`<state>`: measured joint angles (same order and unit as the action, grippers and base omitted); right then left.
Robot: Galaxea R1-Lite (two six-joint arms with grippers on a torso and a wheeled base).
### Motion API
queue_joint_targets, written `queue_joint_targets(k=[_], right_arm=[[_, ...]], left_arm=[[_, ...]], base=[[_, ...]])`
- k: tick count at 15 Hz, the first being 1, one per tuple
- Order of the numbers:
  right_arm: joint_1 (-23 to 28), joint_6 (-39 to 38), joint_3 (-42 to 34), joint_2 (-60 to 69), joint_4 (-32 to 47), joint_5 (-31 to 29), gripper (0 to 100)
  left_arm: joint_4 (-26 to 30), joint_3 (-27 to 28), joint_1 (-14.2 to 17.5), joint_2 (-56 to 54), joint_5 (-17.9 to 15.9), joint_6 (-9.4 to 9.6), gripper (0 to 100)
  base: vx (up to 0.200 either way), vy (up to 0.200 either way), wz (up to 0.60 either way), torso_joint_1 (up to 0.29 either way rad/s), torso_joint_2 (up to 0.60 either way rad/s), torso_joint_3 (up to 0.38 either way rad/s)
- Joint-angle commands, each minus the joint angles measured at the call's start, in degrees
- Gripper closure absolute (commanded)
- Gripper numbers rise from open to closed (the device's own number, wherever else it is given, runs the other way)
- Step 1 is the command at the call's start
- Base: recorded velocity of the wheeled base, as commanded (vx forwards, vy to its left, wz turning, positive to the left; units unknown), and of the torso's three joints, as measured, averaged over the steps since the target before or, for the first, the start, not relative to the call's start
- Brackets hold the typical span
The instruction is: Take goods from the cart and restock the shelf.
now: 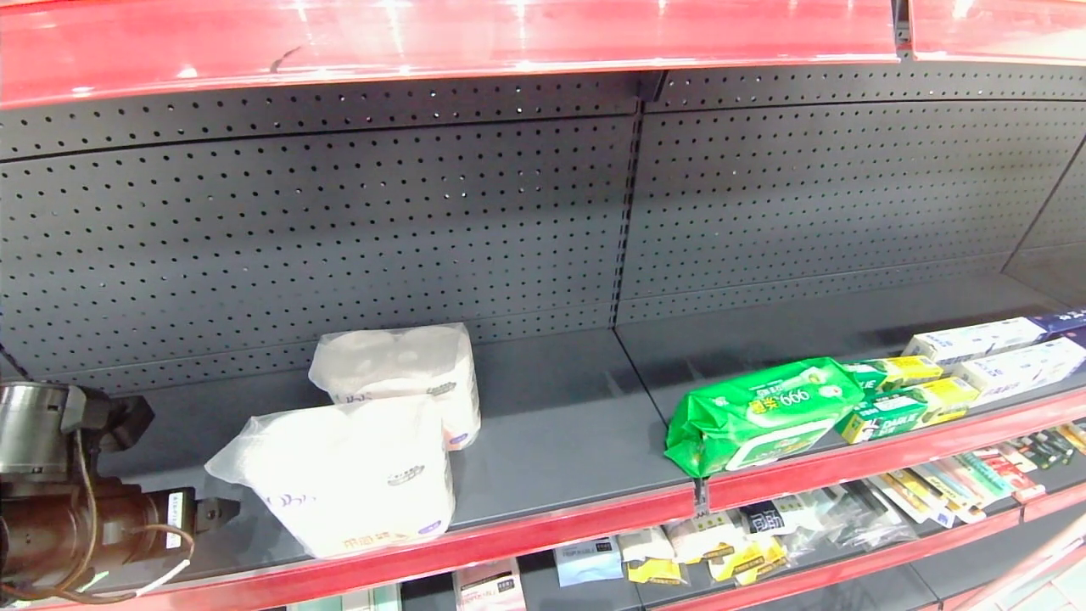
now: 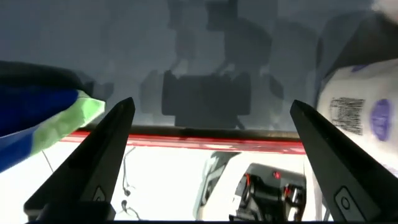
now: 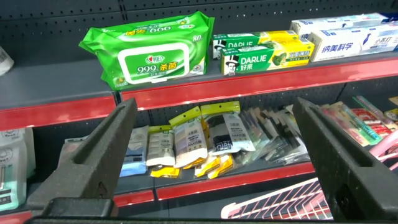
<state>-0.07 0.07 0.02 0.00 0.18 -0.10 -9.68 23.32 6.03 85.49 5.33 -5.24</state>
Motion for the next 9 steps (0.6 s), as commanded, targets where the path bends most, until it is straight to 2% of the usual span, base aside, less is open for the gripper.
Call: queue_joint_targets(k=[1,9], right_arm=[[-0.01,0.01,0.06,-0.09,-0.01,0.01,0],[-0.01,0.01,-0.02,-0.09,-0.01,0.01,0]], left_arm=[[0.01,-0.29,0.03,2.75,-0.23,-0.12,0],[-7.02,-0.38,0.03,9.08,-1.55,-0.38,0]], base=[[0.0,0.0,0.0,0.0,0.0,0.0],[0.0,0.0,0.0,0.0,0.0,0.0]])
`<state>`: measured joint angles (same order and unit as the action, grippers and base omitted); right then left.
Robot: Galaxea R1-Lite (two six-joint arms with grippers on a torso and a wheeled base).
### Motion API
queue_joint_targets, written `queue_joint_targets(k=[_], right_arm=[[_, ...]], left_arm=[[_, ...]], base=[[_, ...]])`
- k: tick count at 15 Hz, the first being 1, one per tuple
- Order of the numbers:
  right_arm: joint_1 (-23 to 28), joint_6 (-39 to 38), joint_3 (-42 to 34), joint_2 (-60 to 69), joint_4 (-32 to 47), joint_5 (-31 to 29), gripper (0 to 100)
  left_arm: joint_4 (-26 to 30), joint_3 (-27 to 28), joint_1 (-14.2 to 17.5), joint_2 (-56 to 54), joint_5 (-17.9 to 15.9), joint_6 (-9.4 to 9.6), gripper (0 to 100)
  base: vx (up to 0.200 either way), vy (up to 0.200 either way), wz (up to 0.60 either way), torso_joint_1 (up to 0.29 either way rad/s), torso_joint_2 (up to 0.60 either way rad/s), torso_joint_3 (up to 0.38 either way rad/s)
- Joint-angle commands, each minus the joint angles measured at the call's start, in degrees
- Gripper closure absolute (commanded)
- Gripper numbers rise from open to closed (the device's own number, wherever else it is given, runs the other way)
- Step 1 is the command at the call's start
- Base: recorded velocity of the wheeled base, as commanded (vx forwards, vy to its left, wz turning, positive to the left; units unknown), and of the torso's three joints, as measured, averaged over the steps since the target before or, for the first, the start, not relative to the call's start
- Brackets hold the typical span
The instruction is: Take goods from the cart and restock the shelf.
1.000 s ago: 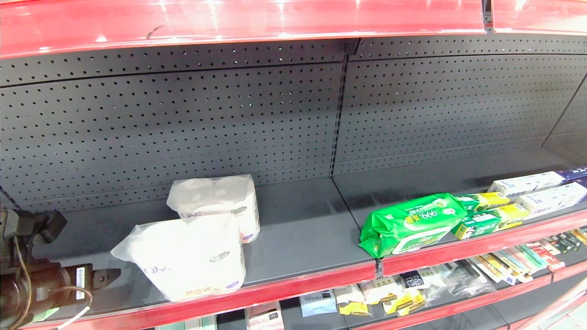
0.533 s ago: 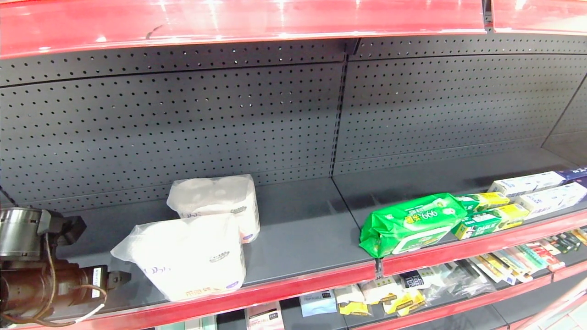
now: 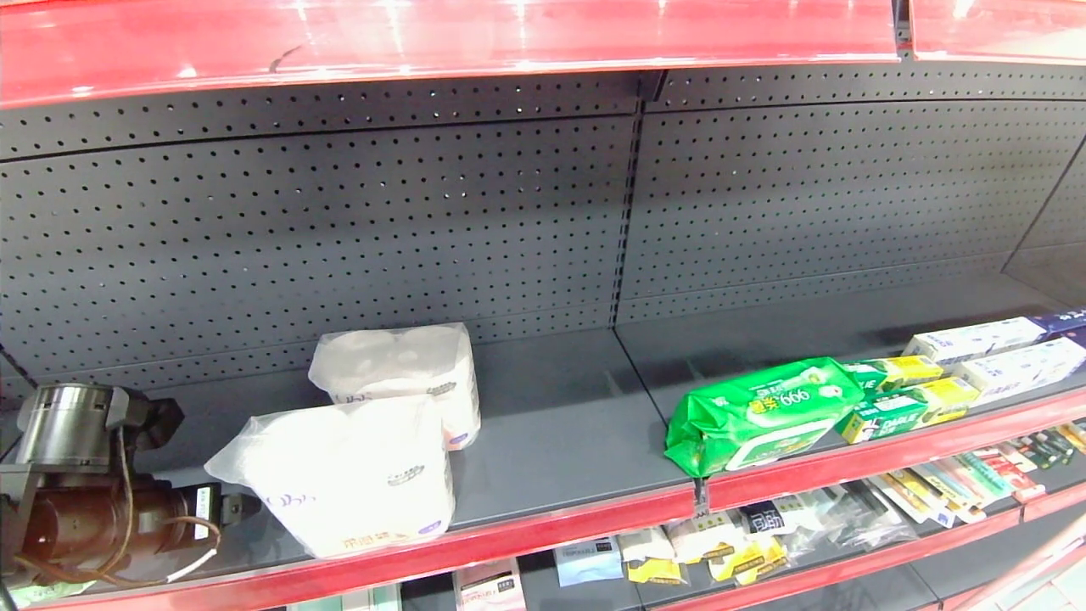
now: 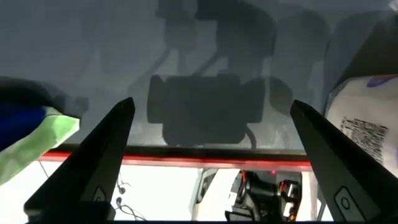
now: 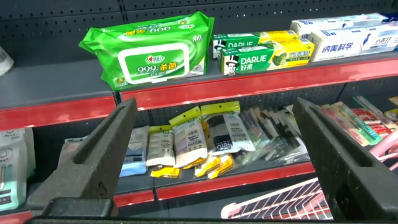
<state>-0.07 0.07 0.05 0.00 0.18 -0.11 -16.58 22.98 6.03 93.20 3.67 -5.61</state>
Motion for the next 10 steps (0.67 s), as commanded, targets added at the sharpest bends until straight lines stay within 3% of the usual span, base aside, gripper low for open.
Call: queue_joint_targets(k=[1,6,10], right_arm=[[-0.01,0.01,0.04,-0.09,-0.01,0.02,0],[-0.01,0.01,0.04,-0.09,-0.01,0.02,0],[-0.01,0.01,-0.05,-0.09,-0.01,-0.07,0]], left_arm=[[-1.09,0.05,0.03,2.08,-1.38,-0.02,0],[-4.16,-0.04,0.03,4.98,-4.28,-0.02,0],[-5.22,0.58,-0.23,6.82,-4.64,0.07,0]], base=[[0.0,0.0,0.0,0.0,0.0,0.0],[0.0,0.0,0.0,0.0,0.0,0.0],[0.0,0.0,0.0,0.0,0.0,0.0]])
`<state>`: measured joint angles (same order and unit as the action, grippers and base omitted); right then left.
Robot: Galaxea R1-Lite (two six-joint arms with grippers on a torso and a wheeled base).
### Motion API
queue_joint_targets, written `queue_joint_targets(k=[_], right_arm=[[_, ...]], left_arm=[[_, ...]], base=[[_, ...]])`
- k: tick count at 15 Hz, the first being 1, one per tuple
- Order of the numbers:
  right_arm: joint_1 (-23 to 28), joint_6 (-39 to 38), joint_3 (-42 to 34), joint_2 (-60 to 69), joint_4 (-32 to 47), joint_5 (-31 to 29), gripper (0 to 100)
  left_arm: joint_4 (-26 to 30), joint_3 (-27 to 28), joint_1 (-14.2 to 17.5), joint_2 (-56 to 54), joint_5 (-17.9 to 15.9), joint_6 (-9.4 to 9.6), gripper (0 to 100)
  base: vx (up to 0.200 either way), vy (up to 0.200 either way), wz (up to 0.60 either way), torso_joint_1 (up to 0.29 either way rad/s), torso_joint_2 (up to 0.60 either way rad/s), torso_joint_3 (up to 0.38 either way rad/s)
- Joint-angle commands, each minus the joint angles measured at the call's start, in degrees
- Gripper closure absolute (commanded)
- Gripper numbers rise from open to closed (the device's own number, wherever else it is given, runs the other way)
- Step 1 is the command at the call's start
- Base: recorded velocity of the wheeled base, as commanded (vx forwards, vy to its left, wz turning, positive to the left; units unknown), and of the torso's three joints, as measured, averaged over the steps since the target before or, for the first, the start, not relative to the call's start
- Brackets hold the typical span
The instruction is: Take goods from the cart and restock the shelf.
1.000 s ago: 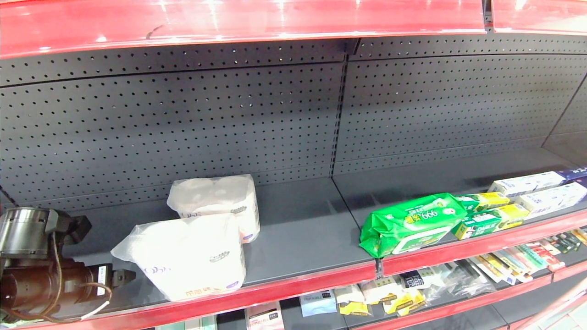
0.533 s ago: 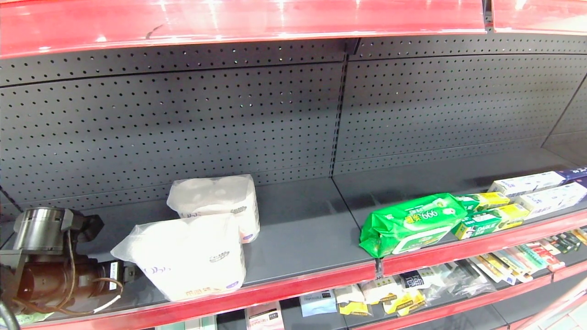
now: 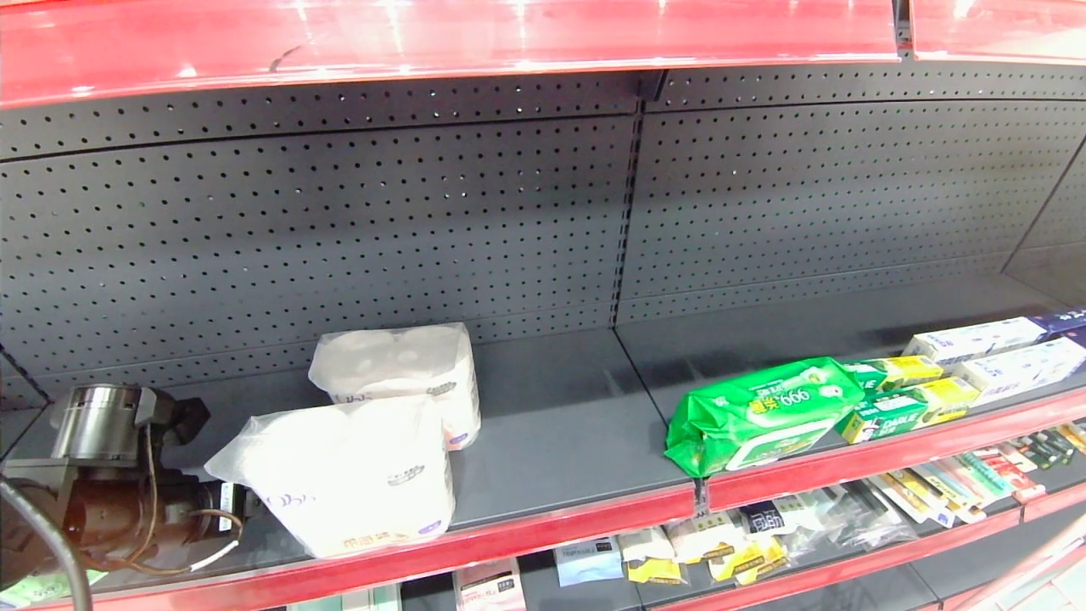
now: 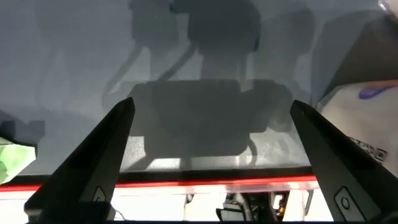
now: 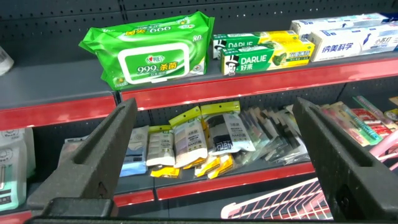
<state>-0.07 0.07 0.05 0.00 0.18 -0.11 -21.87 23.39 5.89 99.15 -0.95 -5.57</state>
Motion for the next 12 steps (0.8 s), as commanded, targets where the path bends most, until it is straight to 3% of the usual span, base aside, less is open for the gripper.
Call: queue_joint_targets(k=[1,5,12], right_arm=[[-0.01,0.01,0.04,-0.09,-0.01,0.02,0],[-0.01,0.01,-0.05,-0.09,-0.01,-0.07,0],[-0.01,0.01,-0.05,-0.09,-0.01,0.02,0]], left_arm=[[-1.16,0.07,-0.18,1.49,-0.72,0.03,0],[-1.95,-0.1,-0.61,1.84,-1.86,0.21,0],[-2.04,1.22,-4.04,3.69,-1.51,0.3,0]], base=[[0.0,0.0,0.0,0.0,0.0,0.0],[0.0,0.0,0.0,0.0,0.0,0.0],[0.0,0.0,0.0,0.0,0.0,0.0]])
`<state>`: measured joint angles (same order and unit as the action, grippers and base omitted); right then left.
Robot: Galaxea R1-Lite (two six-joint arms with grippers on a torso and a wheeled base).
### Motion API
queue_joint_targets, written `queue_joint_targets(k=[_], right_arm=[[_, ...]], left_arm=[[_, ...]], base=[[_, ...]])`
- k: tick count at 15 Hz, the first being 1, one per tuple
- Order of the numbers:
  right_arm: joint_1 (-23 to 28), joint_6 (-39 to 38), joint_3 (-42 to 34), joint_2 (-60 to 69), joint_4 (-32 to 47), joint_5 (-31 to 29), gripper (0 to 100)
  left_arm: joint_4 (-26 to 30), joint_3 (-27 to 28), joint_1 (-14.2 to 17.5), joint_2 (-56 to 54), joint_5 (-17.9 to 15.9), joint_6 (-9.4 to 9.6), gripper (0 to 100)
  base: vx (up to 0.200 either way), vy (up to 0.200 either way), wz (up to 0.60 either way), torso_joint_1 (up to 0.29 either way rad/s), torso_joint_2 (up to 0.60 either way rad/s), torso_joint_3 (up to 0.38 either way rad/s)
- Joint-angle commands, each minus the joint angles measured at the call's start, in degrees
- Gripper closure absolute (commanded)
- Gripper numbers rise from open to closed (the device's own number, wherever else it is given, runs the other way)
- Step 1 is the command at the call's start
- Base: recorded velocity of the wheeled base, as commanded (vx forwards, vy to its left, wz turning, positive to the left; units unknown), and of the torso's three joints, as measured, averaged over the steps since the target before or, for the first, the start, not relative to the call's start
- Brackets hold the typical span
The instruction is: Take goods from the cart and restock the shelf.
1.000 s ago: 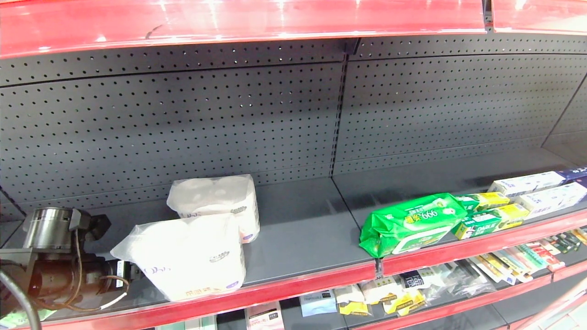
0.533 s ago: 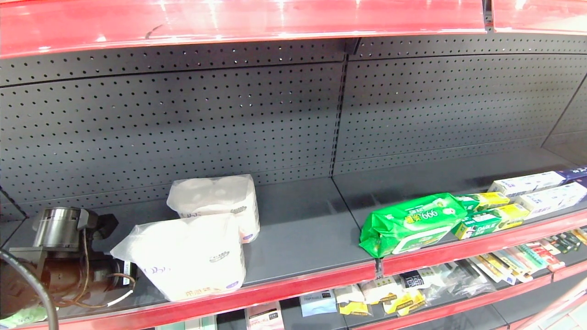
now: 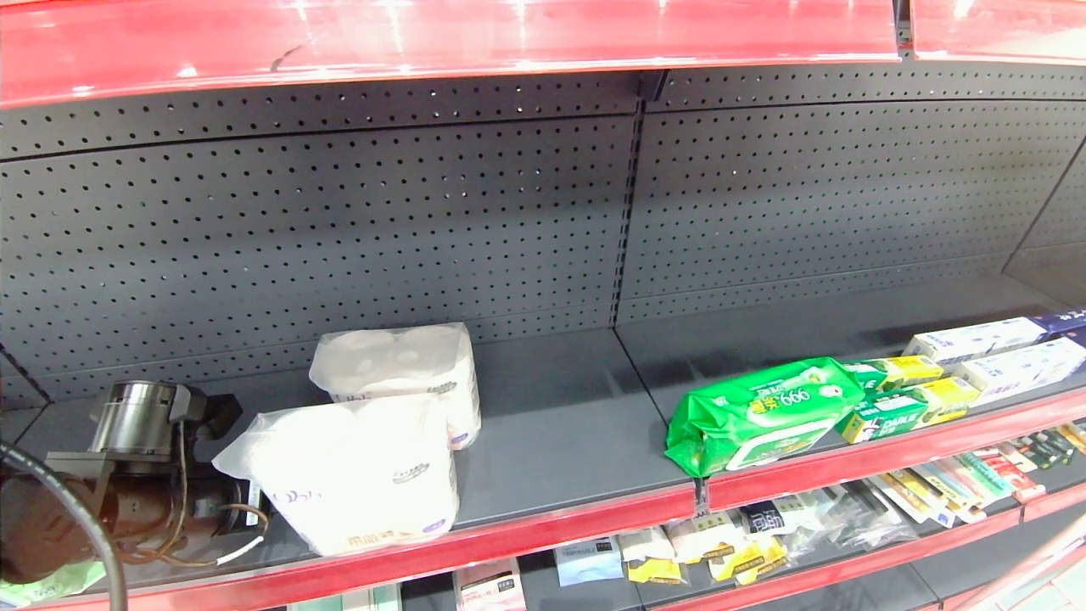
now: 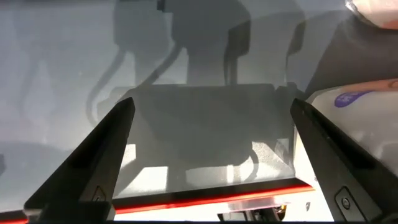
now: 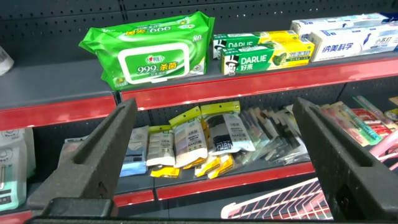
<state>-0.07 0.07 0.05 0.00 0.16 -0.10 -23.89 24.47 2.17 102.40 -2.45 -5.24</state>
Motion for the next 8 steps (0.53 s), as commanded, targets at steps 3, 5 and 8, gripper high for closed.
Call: queue_joint_targets(k=[3,5,8], right_arm=[[-0.01,0.01,0.04,-0.09,0.02,-0.08,0],[-0.01,0.01,-0.05,-0.09,0.02,0.01,0],[-0.01,0.01,-0.05,-0.09,0.02,0.01,0]], left_arm=[[-0.01,0.14,-1.64,0.43,-0.01,-0.03,0],[-0.01,0.32,-1.82,0.69,-0.01,-0.03,0],[-0.01,1.11,-2.43,0.78,0.08,-0.03,0]], base=[[0.0,0.0,0.0,0.0,0.0,0.0],[0.0,0.0,0.0,0.0,0.0,0.0],[0.0,0.0,0.0,0.0,0.0,0.0]])
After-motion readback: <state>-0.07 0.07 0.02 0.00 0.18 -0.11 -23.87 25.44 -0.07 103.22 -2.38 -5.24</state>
